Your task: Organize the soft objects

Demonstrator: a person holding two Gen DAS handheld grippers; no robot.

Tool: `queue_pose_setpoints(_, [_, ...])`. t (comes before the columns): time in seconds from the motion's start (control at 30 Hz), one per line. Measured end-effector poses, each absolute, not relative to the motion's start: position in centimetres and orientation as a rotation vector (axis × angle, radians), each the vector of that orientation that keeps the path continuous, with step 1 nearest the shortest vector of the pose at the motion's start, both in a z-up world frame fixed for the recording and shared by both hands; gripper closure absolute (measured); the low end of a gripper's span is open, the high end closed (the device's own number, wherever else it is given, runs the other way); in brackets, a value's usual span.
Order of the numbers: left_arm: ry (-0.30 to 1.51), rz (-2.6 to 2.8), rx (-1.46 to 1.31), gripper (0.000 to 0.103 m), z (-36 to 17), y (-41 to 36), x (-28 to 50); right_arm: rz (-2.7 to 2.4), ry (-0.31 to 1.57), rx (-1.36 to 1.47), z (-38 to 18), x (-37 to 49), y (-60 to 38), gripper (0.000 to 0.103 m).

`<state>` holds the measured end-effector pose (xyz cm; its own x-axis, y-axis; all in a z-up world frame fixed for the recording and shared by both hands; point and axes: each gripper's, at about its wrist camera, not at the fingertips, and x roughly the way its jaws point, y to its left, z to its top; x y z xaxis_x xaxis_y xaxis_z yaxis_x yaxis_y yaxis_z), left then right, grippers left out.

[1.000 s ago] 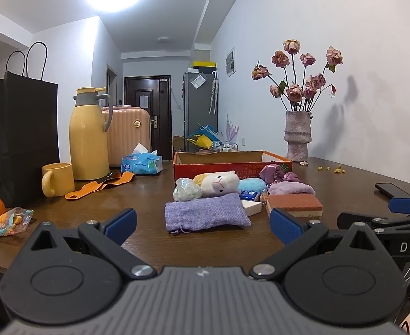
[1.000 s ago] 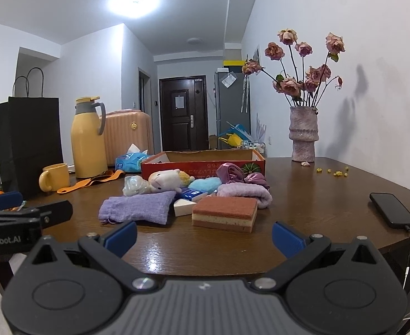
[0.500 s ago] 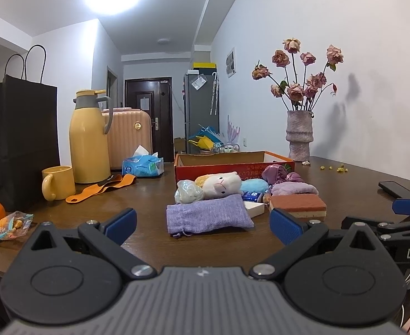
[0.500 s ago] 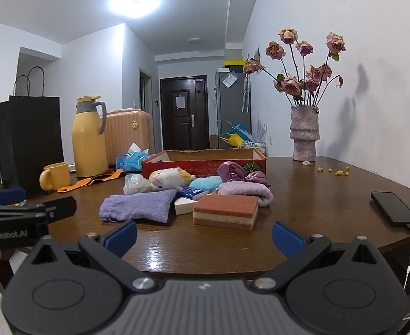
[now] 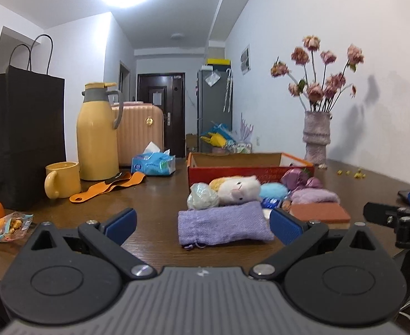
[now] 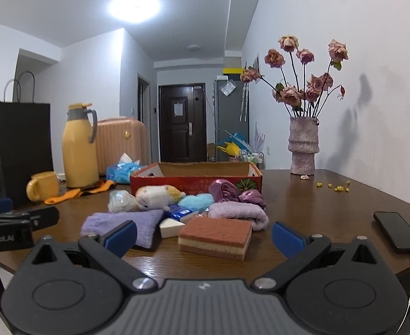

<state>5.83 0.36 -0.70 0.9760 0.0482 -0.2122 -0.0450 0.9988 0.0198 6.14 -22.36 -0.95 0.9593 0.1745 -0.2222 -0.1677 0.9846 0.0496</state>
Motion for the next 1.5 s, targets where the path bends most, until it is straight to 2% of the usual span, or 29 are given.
queue_pose_setpoints(0.6, [0.3, 0.046, 0.011, 0.0, -1.8, 2.0, 10.4, 0.326, 0.294, 0.129, -1.1, 11.9, -22.7, 0.0])
queue_pose_setpoints(0.83, [0.347, -0.007, -0.054, 0.0, -1.8, 3.3, 14.0, 0.383, 0.317, 0.091, -0.6, 14.5, -21.1, 0.0])
queue_pose_setpoints(1.03, [0.385, -0.087, -0.153, 0.0, -1.8, 5.7, 18.1, 0.488, 0.407, 0.125, -1.0, 18.7, -17.9, 0.0])
queue_pose_setpoints(1.1, [0.426, -0.127, -0.182, 0.011, -2.0, 6.3, 19.7, 0.489, 0.44, 0.139, -1.2, 20.1, -16.8, 0.003])
queue_pose_setpoints(1.13, [0.459, -0.141, -0.199, 0.016, -2.2, 6.6, 20.5, 0.497, 0.468, 0.162, -1.5, 21.0, -16.4, 0.012])
queue_pose_setpoints(1.17, [0.486, -0.156, -0.223, 0.024, -2.4, 6.9, 21.2, 0.51, 0.498, 0.178, -1.7, 21.8, -16.1, 0.025])
queue_pose_setpoints(1.2, [0.505, -0.17, -0.245, 0.03, -2.6, 7.2, 21.6, 0.513, 0.52, 0.184, -2.0, 22.5, -15.7, 0.032])
queue_pose_setpoints(1.27, [0.539, -0.189, -0.283, 0.034, -3.1, 7.8, 22.2, 0.497, 0.552, 0.177, -2.6, 23.5, -15.0, 0.046])
queue_pose_setpoints(1.33, [0.567, -0.189, -0.305, 0.038, -3.7, 8.1, 22.6, 0.496, 0.572, 0.167, -3.2, 24.1, -14.4, 0.055])
queue_pose_setpoints(1.43, [0.615, -0.2, -0.327, 0.058, -4.4, 8.4, 23.2, 0.481, 0.584, 0.152, -3.8, 24.6, -13.7, 0.057])
queue_pose_setpoints(1.47, [0.625, -0.196, -0.33, 0.066, -4.5, 8.4, 23.3, 0.483, 0.588, 0.145, -3.8, 24.5, -13.5, 0.062])
queue_pose_setpoints(1.5, [0.623, -0.198, -0.326, 0.081, -4.6, 8.3, 23.2, 0.488, 0.591, 0.144, -3.9, 24.5, -13.3, 0.065])
